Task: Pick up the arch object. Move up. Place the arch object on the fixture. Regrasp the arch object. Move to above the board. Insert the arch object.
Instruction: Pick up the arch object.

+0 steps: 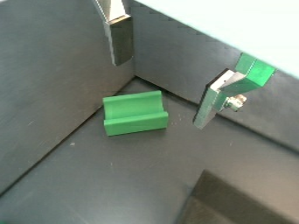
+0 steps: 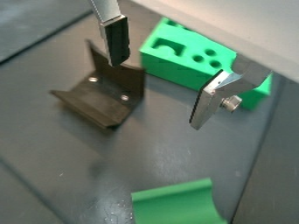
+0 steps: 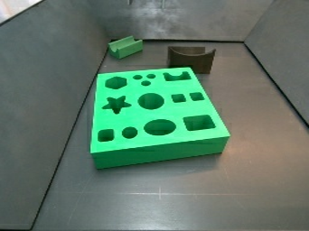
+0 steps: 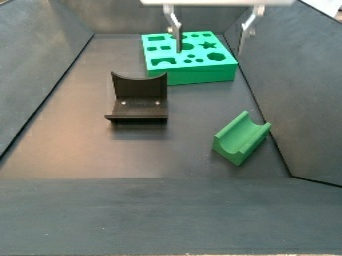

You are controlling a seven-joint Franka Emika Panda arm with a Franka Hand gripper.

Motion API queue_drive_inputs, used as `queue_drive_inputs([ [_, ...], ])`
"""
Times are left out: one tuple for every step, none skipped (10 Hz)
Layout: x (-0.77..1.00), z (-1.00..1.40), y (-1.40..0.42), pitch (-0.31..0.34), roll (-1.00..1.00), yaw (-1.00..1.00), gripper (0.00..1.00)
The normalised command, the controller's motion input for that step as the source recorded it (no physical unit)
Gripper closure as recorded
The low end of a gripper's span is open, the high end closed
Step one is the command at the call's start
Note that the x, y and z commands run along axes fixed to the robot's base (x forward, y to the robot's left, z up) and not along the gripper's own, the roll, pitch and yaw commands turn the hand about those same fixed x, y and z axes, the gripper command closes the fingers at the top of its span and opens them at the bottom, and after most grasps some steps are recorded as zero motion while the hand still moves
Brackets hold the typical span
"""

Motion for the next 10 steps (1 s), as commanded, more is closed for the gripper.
queue_drive_inputs([
  [-0.2,-0.42,0.02,0.0,0.0,-0.97,0.0],
  [-0.2,-0.43,0.02,0.0,0.0,-0.97,0.0],
  [-0.2,-0.41,0.02,0.0,0.0,-0.97,0.0],
  [-0.4,-0.43,0.33,0.0,0.0,-0.65,0.0],
  [-0.5,-0.47,0.42,-0.079,0.01,-0.55,0.0],
  [-0.49,-0.49,0.41,-0.069,0.0,-0.55,0.0],
  [-0.49,-0.51,0.41,-0.064,0.0,-0.56,0.0],
  [-0.36,-0.59,0.45,-0.121,0.0,-0.53,0.0],
  [-0.1,-0.72,0.58,-0.191,-0.03,-0.35,0.0],
  [0.05,-0.62,0.63,-0.116,-0.2,-0.23,0.0],
])
